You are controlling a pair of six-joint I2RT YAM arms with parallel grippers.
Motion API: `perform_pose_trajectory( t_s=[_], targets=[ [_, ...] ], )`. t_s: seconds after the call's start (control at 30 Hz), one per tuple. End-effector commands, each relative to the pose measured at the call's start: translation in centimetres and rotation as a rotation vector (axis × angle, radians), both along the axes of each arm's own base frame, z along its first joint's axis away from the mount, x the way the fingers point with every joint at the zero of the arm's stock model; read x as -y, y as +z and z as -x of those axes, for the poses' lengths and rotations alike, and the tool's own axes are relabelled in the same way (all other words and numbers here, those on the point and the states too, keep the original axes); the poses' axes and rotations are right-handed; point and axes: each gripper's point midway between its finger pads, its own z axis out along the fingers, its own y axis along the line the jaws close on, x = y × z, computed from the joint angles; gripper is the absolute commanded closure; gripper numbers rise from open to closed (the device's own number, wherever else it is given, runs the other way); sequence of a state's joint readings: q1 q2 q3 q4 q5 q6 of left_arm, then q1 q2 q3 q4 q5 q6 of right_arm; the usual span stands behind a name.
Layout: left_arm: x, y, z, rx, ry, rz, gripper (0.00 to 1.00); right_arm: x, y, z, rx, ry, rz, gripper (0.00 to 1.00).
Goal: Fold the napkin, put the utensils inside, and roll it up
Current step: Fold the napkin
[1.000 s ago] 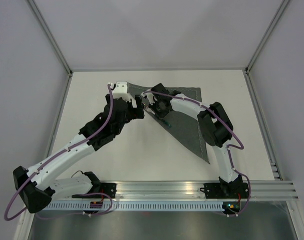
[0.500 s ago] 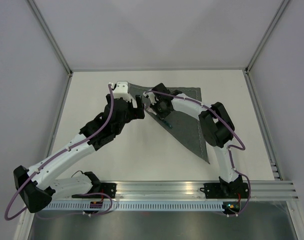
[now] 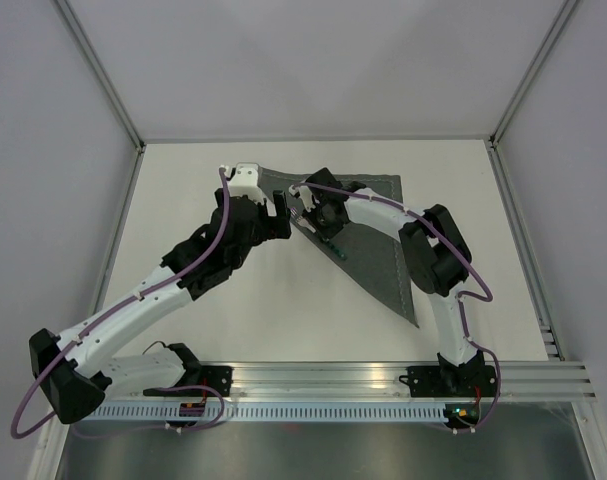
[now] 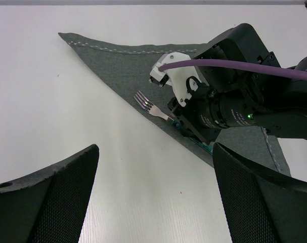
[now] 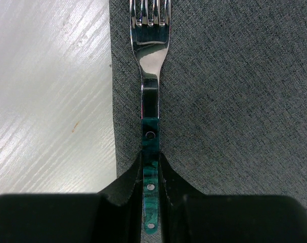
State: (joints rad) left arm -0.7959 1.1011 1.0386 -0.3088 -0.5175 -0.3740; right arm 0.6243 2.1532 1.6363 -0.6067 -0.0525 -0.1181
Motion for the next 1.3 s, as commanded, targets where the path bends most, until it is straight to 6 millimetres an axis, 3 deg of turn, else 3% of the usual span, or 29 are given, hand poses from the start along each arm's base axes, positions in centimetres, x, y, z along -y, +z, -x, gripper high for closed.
perform_pose_trajectory(
  t_s=[0.0, 0.1, 0.23, 0.33, 0.43, 0.57, 0.67, 0.7, 0.73, 0.77, 0.8, 0.87, 0.9, 0.93, 0.97, 1.0, 1.1, 1.13, 1.2, 1.27],
  targets=[
    [0.4, 1.6, -0.2, 0.014, 0.004, 0.064, 0.04, 0.6, 2.1, 0.1, 0.019, -0.034, -0.008, 0.86],
    [0.5, 1.4, -0.2, 0.011, 0.0, 0.061, 0.04, 0.7, 2.0, 0.1, 0.018, -0.034, -0.006, 0.81],
    [0.7, 1.2, -0.3, 0.009, -0.006, 0.054, 0.03, 0.7, 2.5, -0.1, 0.026, -0.035, -0.018, 0.6],
    [0.9, 1.2, -0.5, 0.011, -0.014, 0.051, 0.03, 0.6, 3.7, -0.5, 0.036, -0.04, -0.046, 0.51],
    [1.4, 1.1, -0.5, 0.015, -0.04, 0.049, 0.02, 0.7, 5.6, -1.2, 0.054, -0.045, -0.082, 0.48],
    [3.2, 1.5, -0.2, 0.076, -0.151, 0.072, 0.02, 1.4, 10.6, -2.8, 0.102, -0.08, -0.181, 0.47],
    [6.3, 1.0, 0.7, 0.137, -0.262, 0.03, 0.03, 4.4, 14.1, -4.3, 0.123, -0.151, -0.266, 0.46],
    [7.0, 0.2, 1.0, 0.157, -0.296, -0.049, 0.03, 7.0, 14.9, -5.4, 0.131, -0.213, -0.287, 0.46],
    [9.5, 0.7, 2.3, 0.209, -0.354, -0.054, 0.03, 8.1, 16.3, -5.5, 0.137, -0.237, -0.331, 0.46],
    [10.7, -0.6, 2.3, 0.21, -0.364, -0.117, 0.03, 9.4, 16.6, -5.6, 0.13, -0.265, -0.347, 0.46],
    [11.9, -1.4, 2.8, 0.236, -0.402, -0.184, 0.03, 12.5, 16.9, -6.4, 0.134, -0.332, -0.362, 0.46],
    [15.0, -1.9, 4.8, 0.294, -0.485, -0.219, 0.04, 14.8, 17.9, -5.7, 0.13, -0.369, -0.41, 0.46],
    [16.1, -4.3, 5.4, 0.303, -0.536, -0.3, 0.04, 17.6, 18.0, -5.9, 0.139, -0.424, -0.408, 0.46],
    [17.8, -4.9, 7.3, 0.331, -0.602, -0.312, 0.04, 19.0, 19.0, -5.8, 0.166, -0.445, -0.416, 0.46],
    [19.0, -4.7, 8.0, 0.38, -0.625, -0.291, 0.04, 19.9, 18.7, -5.3, 0.155, -0.462, -0.427, 0.46],
    [19.8, -6.7, 8.9, 0.383, -0.671, -0.343, 0.04, 22.8, 18.7, -5.4, 0.168, -0.522, -0.431, 0.46],
    [22.5, -8.1, 11.9, 0.441, -0.78, -0.349, 0.04, 26.4, 18.5, -4.6, 0.176, -0.591, -0.452, 0.46],
    [23.5, -9.6, 13.3, 0.449, -0.828, -0.37, 0.05, 27.1, 18.6, -4.5, 0.183, -0.607, -0.454, 0.46],
    [24.7, -10.1, 14.7, 0.533, -0.88, -0.371, 0.05, 28.3, 17.8, -4.1, 0.176, -0.639, -0.464, 0.46],
    [25.7, -11.8, 16.3, 0.567, -0.938, -0.385, 0.04, 28.8, 17.2, -3.9, 0.173, -0.655, -0.463, 0.46]
  ],
)
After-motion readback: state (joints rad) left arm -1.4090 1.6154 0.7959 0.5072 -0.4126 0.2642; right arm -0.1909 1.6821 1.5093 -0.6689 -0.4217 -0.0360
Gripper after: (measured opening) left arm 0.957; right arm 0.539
